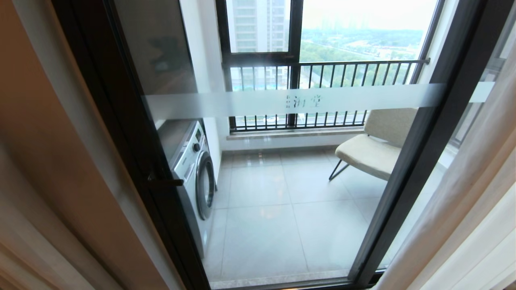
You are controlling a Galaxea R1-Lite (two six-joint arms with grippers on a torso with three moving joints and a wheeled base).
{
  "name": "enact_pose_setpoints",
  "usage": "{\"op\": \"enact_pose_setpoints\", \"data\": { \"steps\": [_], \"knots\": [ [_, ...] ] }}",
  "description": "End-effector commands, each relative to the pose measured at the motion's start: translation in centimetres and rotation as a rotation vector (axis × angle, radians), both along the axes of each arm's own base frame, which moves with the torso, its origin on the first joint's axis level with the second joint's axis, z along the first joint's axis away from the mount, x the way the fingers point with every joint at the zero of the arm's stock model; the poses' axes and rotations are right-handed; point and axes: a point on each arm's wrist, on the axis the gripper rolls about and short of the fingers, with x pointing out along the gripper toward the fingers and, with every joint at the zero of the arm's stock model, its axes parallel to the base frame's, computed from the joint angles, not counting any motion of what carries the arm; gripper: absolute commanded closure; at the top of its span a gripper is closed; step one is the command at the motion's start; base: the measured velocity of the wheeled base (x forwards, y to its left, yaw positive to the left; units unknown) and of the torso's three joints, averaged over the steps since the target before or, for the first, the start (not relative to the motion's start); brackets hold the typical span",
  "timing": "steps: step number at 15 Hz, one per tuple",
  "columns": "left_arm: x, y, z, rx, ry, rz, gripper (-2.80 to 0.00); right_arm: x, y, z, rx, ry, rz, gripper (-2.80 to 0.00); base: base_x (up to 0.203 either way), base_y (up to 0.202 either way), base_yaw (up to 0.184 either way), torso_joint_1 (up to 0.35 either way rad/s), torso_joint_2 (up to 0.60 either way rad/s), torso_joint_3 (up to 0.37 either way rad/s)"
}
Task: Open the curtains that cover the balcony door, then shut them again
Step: Pull the inner curtains open on both sides
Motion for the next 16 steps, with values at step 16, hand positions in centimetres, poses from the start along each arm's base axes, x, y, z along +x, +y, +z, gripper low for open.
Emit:
{"op": "enact_pose_setpoints", "data": {
  "steps": [16],
  "knots": [
    [-11.6, -3.9, -15.0, 0.105, 0.046, -0.081, 0.0, 0.0, 0.0, 0.0, 0.001, 0.001, 0.0, 0.0, 0.0, 0.0, 0.0, 0.0, 0.0, 0.0]
  ]
}}
